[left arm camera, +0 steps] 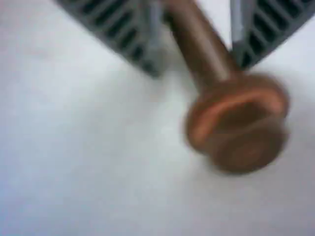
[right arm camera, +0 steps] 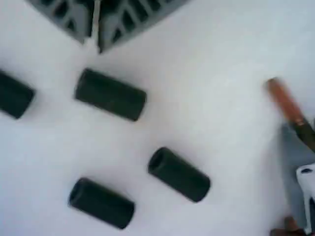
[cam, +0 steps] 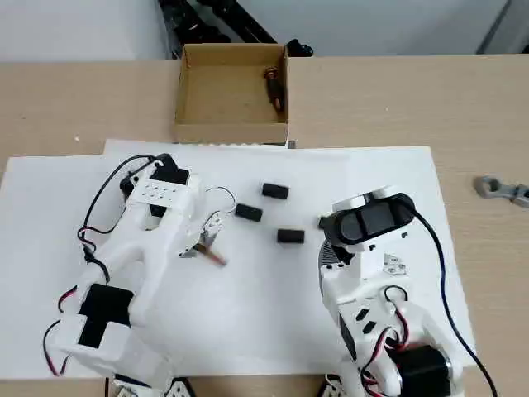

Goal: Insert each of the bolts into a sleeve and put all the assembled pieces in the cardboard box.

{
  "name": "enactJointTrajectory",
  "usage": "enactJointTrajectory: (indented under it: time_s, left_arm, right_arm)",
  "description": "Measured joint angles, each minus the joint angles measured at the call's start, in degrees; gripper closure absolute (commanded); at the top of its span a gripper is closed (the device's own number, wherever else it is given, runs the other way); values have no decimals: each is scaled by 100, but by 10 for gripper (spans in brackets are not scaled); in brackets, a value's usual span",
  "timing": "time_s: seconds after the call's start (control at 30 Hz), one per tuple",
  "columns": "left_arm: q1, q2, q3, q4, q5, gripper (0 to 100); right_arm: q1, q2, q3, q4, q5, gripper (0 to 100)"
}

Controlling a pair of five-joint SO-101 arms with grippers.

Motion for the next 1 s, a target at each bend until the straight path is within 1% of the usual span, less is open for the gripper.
enactJointTrajectory:
  time_s: [0.17,0.27,0.4,0.5,0.73,0.87,1.0]
  left_arm:
    - [-9,0,-70,18,-44,993]
    - [-9,26,-202,158,-62,993]
    - [-26,97,-475,510,-70,993]
    - [-88,123,-747,1029,-123,993]
    - [-79,123,-1943,2101,-536,994]
    - [-79,123,-2444,2198,-985,994]
    - [-79,123,-2927,2207,-1134,994]
  right_arm:
    - [9,0,0,0,0,995]
    - [0,0,0,0,0,995]
    - [18,0,0,0,0,995]
    - [9,0,0,0,0,995]
    - [9,0,0,0,0,995]
    - [18,0,0,0,0,995]
    - [0,0,0,0,-132,995]
